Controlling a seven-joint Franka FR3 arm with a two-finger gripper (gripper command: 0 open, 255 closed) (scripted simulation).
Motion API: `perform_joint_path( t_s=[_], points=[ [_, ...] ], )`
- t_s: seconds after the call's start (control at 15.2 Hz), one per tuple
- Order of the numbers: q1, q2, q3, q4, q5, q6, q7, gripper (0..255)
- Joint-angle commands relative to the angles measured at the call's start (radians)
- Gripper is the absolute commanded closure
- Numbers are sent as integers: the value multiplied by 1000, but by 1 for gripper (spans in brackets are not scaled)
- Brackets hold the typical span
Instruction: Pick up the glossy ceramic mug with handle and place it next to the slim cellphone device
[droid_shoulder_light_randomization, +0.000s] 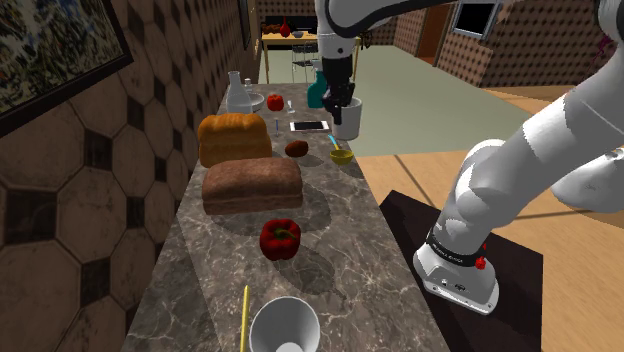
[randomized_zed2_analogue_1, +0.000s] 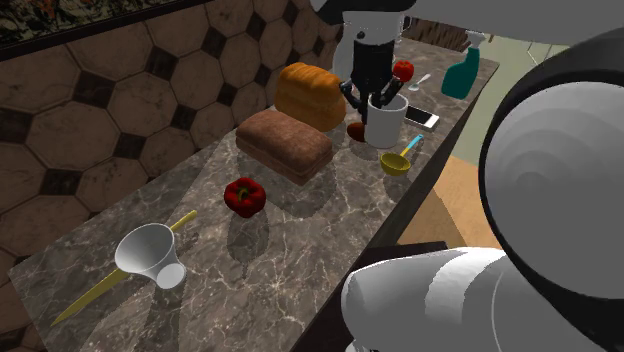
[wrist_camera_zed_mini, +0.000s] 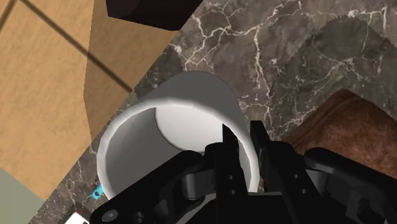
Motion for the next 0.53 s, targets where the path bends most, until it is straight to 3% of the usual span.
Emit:
perform_joint_path(
  t_s=[0.0,0.46],
  points=[
    [-12,53,-23,49,-12,5,-31,255],
    [-51,282,-98,272,-26,20,-144,255]
  ],
)
